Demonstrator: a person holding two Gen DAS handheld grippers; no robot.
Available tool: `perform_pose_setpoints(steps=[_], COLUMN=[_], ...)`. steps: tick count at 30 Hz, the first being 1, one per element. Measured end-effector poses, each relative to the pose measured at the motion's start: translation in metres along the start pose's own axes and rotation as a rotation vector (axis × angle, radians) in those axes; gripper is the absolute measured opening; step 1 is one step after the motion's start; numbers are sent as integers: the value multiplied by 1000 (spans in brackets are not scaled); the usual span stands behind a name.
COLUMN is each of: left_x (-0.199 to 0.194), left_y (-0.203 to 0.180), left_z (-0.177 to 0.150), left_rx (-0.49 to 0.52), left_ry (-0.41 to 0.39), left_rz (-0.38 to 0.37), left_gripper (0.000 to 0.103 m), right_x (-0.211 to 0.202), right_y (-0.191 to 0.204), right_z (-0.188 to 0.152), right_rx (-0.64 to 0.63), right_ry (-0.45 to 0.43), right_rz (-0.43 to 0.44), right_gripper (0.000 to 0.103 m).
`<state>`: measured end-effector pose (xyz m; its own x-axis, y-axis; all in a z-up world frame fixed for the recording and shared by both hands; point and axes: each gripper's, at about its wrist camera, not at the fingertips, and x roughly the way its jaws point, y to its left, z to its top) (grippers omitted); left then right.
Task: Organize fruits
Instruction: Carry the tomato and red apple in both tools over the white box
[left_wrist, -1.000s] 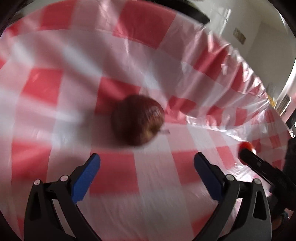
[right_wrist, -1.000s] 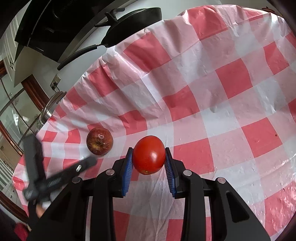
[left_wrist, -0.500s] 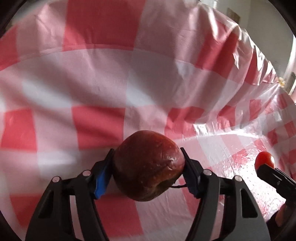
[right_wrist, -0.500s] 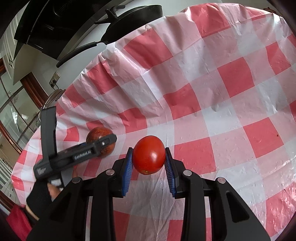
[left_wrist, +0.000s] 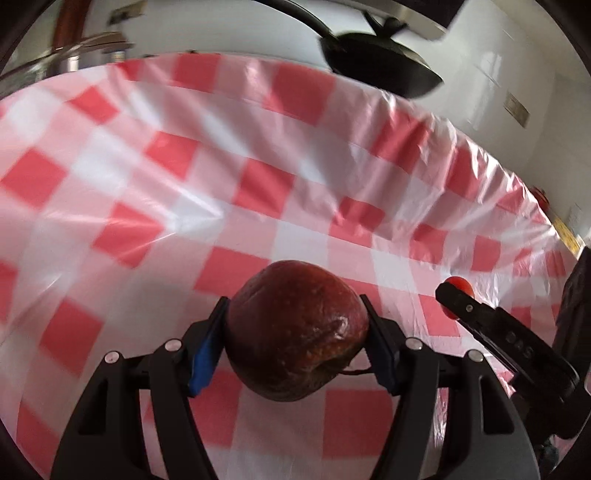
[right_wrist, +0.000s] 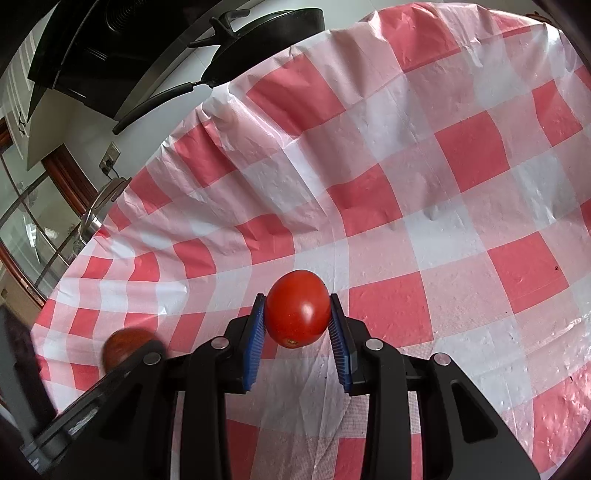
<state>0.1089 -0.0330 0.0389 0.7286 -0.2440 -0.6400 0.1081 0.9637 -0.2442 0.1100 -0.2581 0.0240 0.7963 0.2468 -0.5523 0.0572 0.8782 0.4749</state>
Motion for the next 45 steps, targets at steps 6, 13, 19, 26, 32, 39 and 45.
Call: perform_pose_setpoints(steps=[6,13,19,26,32,39,45], left_x=[-56,-106,-145,-191,-227,-275,-309], left_y=[10,21,28,51,83,111,139], left_z=[-28,-71,-105,-146,-176,-200,-218], left_rx=[-66,-97,-76,-47,-80,-85,-122], left_ry=[-51,-56,-55,-55,-66,-112,-142], left_rz=[34,84,145,194,225,267,290], left_gripper=[67,67,67,67,67,67,68], right_x=[-1,-3,-11,-53,-89,-127,-151], right_y=[-2,-3,-3,11,58,122,165], right_z=[0,0,-3,-59,-112,-173,-213], right_rx=[11,17,12,54,-36,-226,-382], right_ry=[-7,-13,18,132,186,240,277], right_rz=[6,-1,48,81,148,212,249], right_gripper=[33,33,33,33,33,33,33])
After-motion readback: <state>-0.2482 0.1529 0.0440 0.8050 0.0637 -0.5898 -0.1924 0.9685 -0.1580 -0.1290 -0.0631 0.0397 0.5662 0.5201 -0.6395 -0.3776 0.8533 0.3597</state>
